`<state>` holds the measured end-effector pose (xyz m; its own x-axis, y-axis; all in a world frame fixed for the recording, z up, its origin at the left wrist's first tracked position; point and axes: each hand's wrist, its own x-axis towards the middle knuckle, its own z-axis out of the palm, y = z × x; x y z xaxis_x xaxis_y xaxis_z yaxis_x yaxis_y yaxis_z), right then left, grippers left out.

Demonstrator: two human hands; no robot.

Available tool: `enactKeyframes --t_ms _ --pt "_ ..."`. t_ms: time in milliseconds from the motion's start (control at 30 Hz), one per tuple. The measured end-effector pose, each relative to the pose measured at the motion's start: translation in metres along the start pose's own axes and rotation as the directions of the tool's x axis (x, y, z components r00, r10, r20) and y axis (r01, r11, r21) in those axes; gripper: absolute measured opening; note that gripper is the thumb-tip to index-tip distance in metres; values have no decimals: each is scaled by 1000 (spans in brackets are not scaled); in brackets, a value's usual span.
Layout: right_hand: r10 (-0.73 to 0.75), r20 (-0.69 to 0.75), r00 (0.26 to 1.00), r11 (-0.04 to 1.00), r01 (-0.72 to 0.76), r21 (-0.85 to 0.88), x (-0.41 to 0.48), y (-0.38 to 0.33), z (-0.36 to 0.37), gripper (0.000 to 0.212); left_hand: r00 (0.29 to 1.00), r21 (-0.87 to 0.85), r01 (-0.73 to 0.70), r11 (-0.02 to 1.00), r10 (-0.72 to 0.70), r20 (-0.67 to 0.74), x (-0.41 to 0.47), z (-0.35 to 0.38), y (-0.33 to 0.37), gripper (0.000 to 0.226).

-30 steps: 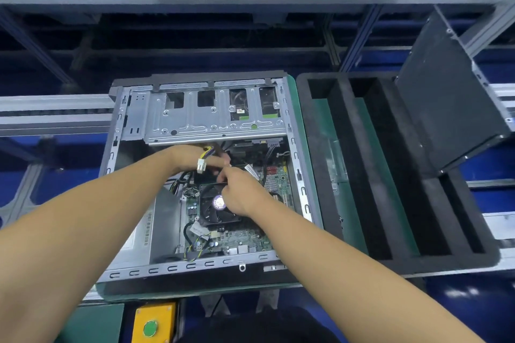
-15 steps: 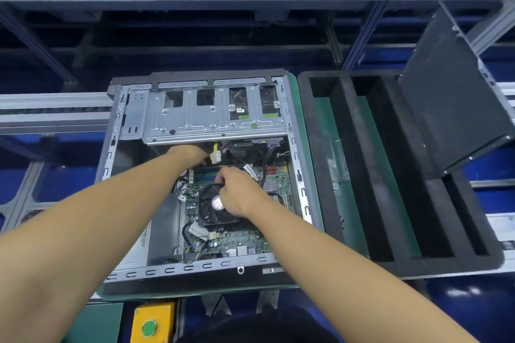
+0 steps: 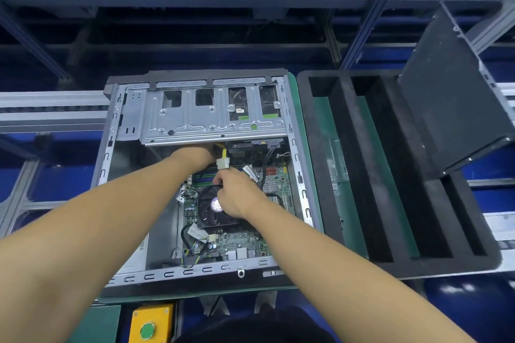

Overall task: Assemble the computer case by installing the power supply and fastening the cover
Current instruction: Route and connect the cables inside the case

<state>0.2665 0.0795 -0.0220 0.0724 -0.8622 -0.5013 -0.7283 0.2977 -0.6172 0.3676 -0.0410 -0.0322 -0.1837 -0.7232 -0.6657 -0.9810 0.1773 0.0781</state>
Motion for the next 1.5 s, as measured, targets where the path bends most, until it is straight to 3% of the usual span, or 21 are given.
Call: enactKeyframes --t_ms 200,300,400,533,667,800,933,1033,1167,1233,1333,1500 --pt "167 -31 985 966 -157 206 2 2 0 30 993 28 -114 993 114 -14 2 5 7 40" --pt "221 -43 974 883 -181 432 0 3 0 21 989 28 -133 991 135 -61 9 9 3 30" --pt "257 -39 966 791 -186 583 -4 1 -4 20 990 11 -134 991 135 -39 5 5 2 37" --pt "248 -78 966 816 -164 555 -4 1 -4 37 983 -83 -179 980 176 -42 0 -1 -2 40" --pt "208 -192 959 832 -70 551 -7 2 -4 35 987 -117 -155 981 148 -64 -2 -2 -2 48" --pt "234 -325 916 838 -21 545 -6 3 -5 27 997 -156 -71 985 73 9 2 -3 0 44" --pt "298 -287 910 732 -25 680 -4 6 -12 26 991 -59 -136 989 135 -21 1 1 0 39" --pt "280 -207 937 652 -28 758 -3 10 -19 18 984 -99 -168 981 172 38 -1 0 -3 37" --pt "192 -185 964 729 -14 684 -3 6 -14 37 977 -158 -206 966 213 23 -10 -4 -5 36" --pt "179 -205 962 712 17 702 -4 1 -13 31 973 -116 -226 967 229 15 -11 -2 -2 27" --pt "259 -338 905 764 22 645 -4 0 -15 16 972 -174 -234 957 232 -30 -13 -2 -1 31" --pt "358 -472 806 850 -73 522 4 0 -6 21 959 -429 -246 869 283 24 -14 -9 -11 35"
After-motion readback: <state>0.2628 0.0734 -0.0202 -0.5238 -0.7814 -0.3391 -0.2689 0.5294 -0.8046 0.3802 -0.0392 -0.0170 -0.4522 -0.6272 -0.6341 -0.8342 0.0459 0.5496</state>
